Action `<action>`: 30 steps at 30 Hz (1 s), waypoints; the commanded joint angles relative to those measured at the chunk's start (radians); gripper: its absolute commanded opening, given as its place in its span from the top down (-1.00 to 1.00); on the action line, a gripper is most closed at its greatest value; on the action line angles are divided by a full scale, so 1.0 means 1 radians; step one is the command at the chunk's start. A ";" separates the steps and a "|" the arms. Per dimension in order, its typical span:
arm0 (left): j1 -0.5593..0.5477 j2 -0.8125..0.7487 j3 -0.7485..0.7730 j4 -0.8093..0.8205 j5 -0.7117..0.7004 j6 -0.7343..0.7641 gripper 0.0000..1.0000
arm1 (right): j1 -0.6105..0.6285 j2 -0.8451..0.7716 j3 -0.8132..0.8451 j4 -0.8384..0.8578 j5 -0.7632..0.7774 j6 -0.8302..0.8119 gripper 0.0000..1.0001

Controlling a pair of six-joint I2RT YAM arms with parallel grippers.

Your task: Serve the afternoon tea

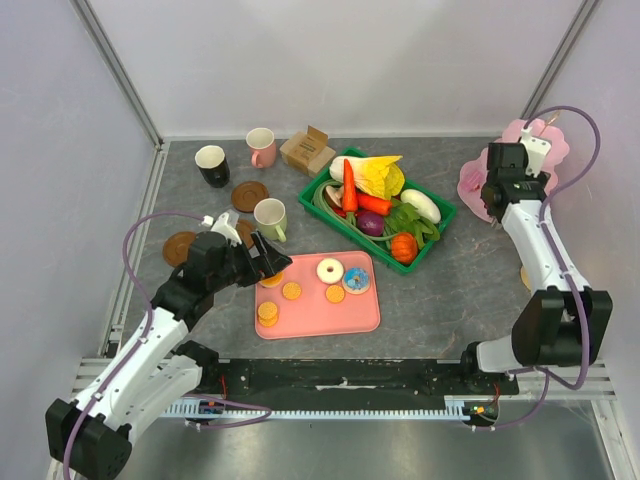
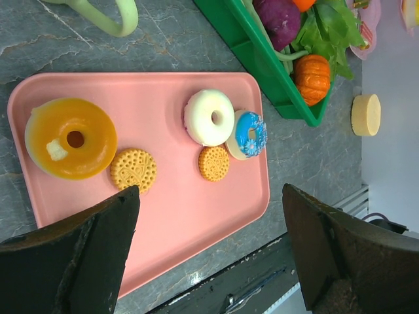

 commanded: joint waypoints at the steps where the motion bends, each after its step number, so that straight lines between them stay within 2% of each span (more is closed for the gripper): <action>1: -0.003 -0.018 0.007 0.006 -0.004 -0.022 -0.91 | -0.002 -0.112 0.006 -0.053 -0.013 0.062 -0.39; 7: -0.001 -0.021 0.014 -0.013 -0.010 -0.031 -0.91 | 0.000 -0.235 -0.037 -0.138 -0.165 0.111 -0.36; 10: -0.003 -0.021 0.017 -0.014 -0.009 -0.036 -0.91 | 0.000 -0.322 -0.056 -0.167 -0.326 0.114 -0.36; 17: 0.000 -0.028 0.018 -0.025 -0.006 -0.047 -0.91 | 0.032 -0.503 -0.056 -0.113 -0.796 0.107 -0.36; 20: -0.003 -0.031 0.014 -0.039 -0.015 -0.050 -0.91 | 0.143 -0.526 -0.037 -0.086 -0.895 0.124 -0.36; 22: -0.001 -0.038 0.014 -0.054 -0.021 -0.051 -0.91 | 0.261 -0.523 -0.030 -0.067 -0.891 0.130 -0.36; 26: -0.001 -0.061 0.042 -0.105 -0.053 -0.050 -0.91 | 0.606 -0.448 0.001 -0.061 -0.735 0.128 -0.36; 30: -0.001 -0.109 0.079 -0.174 -0.097 -0.045 -0.91 | 0.829 -0.286 0.050 -0.084 -0.577 0.119 -0.35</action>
